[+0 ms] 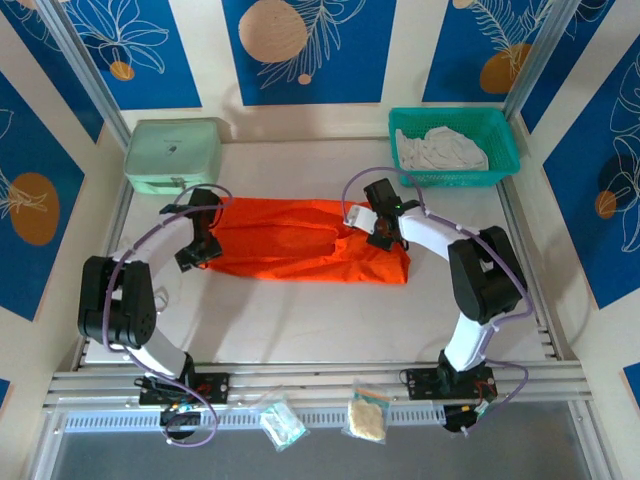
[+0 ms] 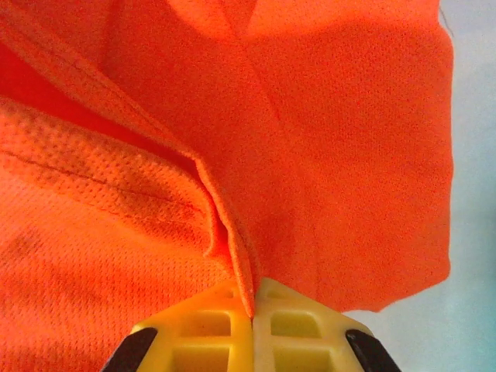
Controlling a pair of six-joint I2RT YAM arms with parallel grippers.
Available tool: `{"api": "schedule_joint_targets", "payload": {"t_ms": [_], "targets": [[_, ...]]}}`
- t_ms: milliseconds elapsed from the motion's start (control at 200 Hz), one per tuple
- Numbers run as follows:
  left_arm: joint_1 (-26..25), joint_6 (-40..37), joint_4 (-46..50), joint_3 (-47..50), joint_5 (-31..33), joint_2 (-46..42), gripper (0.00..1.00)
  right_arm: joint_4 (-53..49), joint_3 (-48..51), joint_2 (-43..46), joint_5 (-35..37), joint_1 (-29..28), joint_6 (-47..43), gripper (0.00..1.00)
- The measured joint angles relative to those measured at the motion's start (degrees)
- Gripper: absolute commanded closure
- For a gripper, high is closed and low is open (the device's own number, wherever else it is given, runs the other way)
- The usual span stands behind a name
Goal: Fold and stack the t-shirts
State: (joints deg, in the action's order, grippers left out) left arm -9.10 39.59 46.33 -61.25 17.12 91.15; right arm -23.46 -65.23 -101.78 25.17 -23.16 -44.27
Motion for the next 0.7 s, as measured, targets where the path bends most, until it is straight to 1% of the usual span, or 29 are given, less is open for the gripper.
{"api": "schedule_joint_targets", "payload": {"t_ms": [65, 140, 200, 270, 315, 355, 415, 505, 555, 610, 700], "targets": [[0.0, 0.02, 0.52, -0.2, 0.07, -1.42, 0.17, 0.57, -0.46, -1.25, 0.31, 0.04, 2.32, 0.86], [0.0, -0.24, 1.27, -0.2, 0.09, -3.74, 0.1, 0.94, -1.18, -2.21, 0.83, 0.04, 5.38, 0.77], [0.0, -0.44, 1.92, -0.2, 0.09, -6.08, 0.08, 1.38, -1.9, -2.67, 1.51, 0.04, 7.74, 0.72], [0.0, -0.7, 2.8, -0.2, 0.02, -8.72, 0.09, 1.77, -2.67, -2.69, 2.27, 0.07, 10.82, 0.67], [0.0, -0.72, 3.21, -0.09, -0.22, -10.43, 0.13, 1.88, -3.28, -2.69, 2.73, 0.13, 13.09, 0.66], [0.0, -0.81, 3.5, 0.28, -0.68, -12.02, 0.19, 1.92, -3.69, -2.69, 3.02, 0.22, 14.75, 0.65], [-0.02, -0.5, 3.91, 1.29, -1.49, -14.1, 0.32, 1.88, -4.15, -2.56, 3.34, 0.39, 17.33, 0.64], [-0.02, -0.92, 4.13, 4.07, -3.74, -16.57, 0.54, 1.36, -4.17, -1.64, 3.54, 0.48, 21.07, 0.64], [-0.22, -0.57, 4.13, 5.9, -5.2, -17.2, 0.62, 1.09, -4.17, -0.55, 3.54, 0.48, 23.15, 0.65], [-0.48, -0.87, 4.07, 7.82, -6.75, -17.33, 0.68, 0.72, -4.09, 1.25, 3.48, 0.48, 25.0, 0.66], [-1.14, -0.96, 3.82, 10.03, -9.27, -16.65, 0.69, 0.02, -3.85, 5.9, 3.28, 0.46, 28.98, 0.69]]}}
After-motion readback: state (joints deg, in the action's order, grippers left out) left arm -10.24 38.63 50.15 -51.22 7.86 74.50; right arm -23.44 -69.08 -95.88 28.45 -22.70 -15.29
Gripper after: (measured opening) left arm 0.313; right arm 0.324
